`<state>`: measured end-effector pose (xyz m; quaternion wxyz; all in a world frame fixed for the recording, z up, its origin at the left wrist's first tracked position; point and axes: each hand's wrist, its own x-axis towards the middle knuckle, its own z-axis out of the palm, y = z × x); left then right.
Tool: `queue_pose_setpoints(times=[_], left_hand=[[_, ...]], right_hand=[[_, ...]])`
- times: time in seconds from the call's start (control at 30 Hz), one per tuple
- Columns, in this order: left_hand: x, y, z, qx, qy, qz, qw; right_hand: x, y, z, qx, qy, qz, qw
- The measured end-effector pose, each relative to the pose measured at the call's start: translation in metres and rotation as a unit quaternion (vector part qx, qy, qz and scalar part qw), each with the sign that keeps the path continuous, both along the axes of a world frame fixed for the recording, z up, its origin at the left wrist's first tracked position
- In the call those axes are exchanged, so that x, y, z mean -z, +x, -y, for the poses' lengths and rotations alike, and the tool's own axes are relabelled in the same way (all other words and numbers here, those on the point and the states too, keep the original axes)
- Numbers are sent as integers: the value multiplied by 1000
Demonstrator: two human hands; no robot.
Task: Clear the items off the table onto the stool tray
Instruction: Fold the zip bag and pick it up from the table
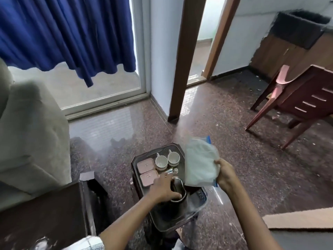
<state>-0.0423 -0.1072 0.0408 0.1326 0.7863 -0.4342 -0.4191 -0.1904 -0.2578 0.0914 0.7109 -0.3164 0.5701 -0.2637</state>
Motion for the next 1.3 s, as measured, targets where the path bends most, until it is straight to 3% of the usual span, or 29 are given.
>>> queue_pose_setpoints(times=[0.07,0.33,0.57,0.77,0.83,1.3], left_hand=[[10,-14,8,41,58,52,996],[15,-35,31,31,161,135,977],[17,-33,28,51,130,184,973],[16,-29,24,45,107,181,977],[16,-30,23,42,107,185,976],[17,-36,27,38,117,207,971]], right_hand=[[10,0,24,-3,-9,-34,999],[62,-4,78,-42,-70,-138,987],[94,-9,98,-118,-155,-231,953],[118,4,74,-290,-200,-314,882],[128,6,63,-301,-192,-349,866],[149,14,43,-344,-93,-360,862]])
